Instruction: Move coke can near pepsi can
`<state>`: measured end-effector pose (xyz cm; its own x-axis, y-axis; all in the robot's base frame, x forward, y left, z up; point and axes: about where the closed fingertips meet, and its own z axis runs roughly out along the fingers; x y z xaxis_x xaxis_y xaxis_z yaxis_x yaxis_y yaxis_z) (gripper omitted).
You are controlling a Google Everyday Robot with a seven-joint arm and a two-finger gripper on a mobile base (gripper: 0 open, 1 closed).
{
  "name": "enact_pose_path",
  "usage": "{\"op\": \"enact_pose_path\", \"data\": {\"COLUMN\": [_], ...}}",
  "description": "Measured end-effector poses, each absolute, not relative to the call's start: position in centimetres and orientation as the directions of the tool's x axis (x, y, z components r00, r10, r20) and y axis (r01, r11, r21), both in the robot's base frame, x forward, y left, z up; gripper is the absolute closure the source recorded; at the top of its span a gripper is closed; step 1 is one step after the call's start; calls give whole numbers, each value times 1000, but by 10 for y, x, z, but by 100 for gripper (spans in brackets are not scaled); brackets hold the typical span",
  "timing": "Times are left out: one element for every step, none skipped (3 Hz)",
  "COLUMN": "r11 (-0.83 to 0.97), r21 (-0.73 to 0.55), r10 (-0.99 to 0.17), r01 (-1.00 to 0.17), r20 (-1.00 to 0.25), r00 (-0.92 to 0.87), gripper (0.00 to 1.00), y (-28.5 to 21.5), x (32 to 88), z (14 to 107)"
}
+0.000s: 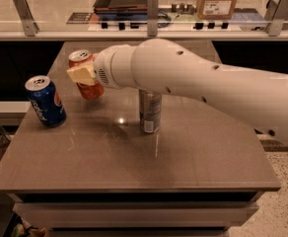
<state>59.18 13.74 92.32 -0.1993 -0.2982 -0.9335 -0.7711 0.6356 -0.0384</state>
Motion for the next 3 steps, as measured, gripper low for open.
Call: {"op": "enact_pose_path", "data": {"r11": [654, 656, 654], "r21": [-24, -19, -23], "r10": [-263, -261, -262], "r01": [-756, -755, -756], "r20": [-944, -944, -944], "r00": [-198, -203, -199], "gripper": [100, 100, 82], "y": [139, 138, 139], "x": [591, 592, 590], "z": [915, 913, 916]}}
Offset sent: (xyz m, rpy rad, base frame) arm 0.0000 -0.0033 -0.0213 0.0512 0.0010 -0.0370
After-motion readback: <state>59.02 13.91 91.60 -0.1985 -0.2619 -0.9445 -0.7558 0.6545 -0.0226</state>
